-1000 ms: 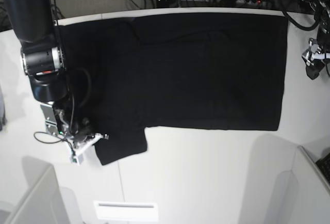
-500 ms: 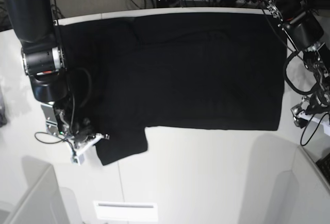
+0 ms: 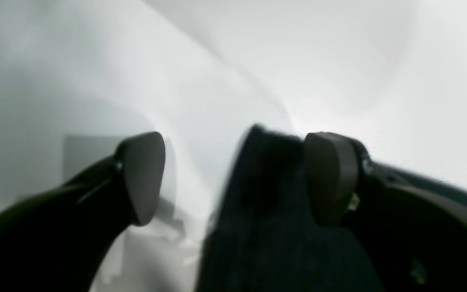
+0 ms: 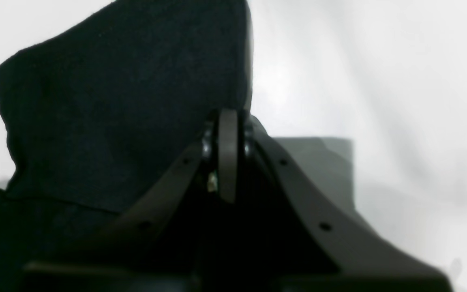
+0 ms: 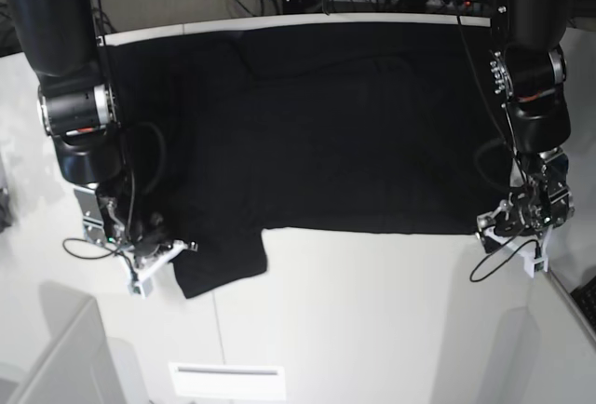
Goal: Fold the T-shirt properly
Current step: 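Move the left gripper to the other hem corner and grasp it, then lift both hem corners and carry them toward the collar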
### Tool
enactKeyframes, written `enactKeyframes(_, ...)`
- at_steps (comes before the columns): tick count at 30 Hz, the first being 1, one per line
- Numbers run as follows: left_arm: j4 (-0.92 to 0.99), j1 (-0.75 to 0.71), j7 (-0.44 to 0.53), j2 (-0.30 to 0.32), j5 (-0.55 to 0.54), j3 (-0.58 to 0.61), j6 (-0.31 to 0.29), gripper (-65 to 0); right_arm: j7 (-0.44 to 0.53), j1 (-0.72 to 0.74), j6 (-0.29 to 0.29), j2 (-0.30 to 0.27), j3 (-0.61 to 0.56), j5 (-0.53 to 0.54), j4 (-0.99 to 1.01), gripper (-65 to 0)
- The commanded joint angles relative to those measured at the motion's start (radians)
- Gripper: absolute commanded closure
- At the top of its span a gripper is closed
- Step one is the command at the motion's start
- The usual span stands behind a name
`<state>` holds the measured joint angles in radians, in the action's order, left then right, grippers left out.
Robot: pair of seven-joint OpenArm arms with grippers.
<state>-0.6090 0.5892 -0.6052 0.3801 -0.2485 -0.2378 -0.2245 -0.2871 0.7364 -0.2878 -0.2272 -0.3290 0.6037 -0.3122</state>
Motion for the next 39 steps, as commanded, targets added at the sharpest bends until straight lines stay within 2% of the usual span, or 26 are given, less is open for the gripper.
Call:
enactKeyframes(1, 0.014, 0.039, 0.035, 0.013, -0.007, 0.021, -0.005, -51.0, -0.024, 0.021, 0.006, -0.008, -0.002, -0.012, -0.003, 0.0)
enactKeyframes(4, 0.071, 0.062, 0.058, 0.012, -0.012, 0.064, -0.005, -51.0, -0.024, 0.021, 0.006, -0.008, -0.002, -0.012, -0.003, 0.0)
enactKeyframes(13, 0.074, 0.013, 0.058, 0.006, -0.013, 0.062, -0.005, -50.2, -0.024, 0.022, 0.006, -0.008, -0.002, -0.012, -0.005, 0.0)
enactKeyframes(22, 0.073, -0.007, 0.061, 0.006, -0.013, 0.062, -0.005, -20.4, -0.024, 0.022, 0.006, -0.004, 0.000, -0.012, -0.005, 0.0)
enactKeyframes(26, 0.071, -0.007, 0.061, 0.004, -0.013, 0.065, -0.005, 0.0, -0.024, 0.022, 0.006, -0.002, 0.001, -0.012, -0.005, 0.0)
enactKeyframes(32, 0.070, -0.007, 0.061, 0.004, -0.015, 0.061, -0.006, 0.0, -0.019, 0.018, 0.006, -0.011, 0.003, -0.012, -0.040, 0.0)
enactKeyframes(34, 0.060, -0.007, 0.061, 0.004, -0.015, 0.061, -0.025, 0.0, -0.019, -0.004, 0.006, -0.021, 0.003, -0.012, -0.080, 0.0)
enactKeyframes(36, -0.002, -0.038, 0.058, 0.006, -0.015, 0.059, -0.049, 0.0, -0.019, -0.025, 0.006, -0.036, 0.003, -0.011, -0.141, 0.0)
enactKeyframes(39, -0.137, -0.096, 0.054, 0.006, -0.016, 0.059, -0.051, 0.0, -0.021, -0.054, 0.006, -0.041, 0.003, -0.011, -0.209, 0.0)
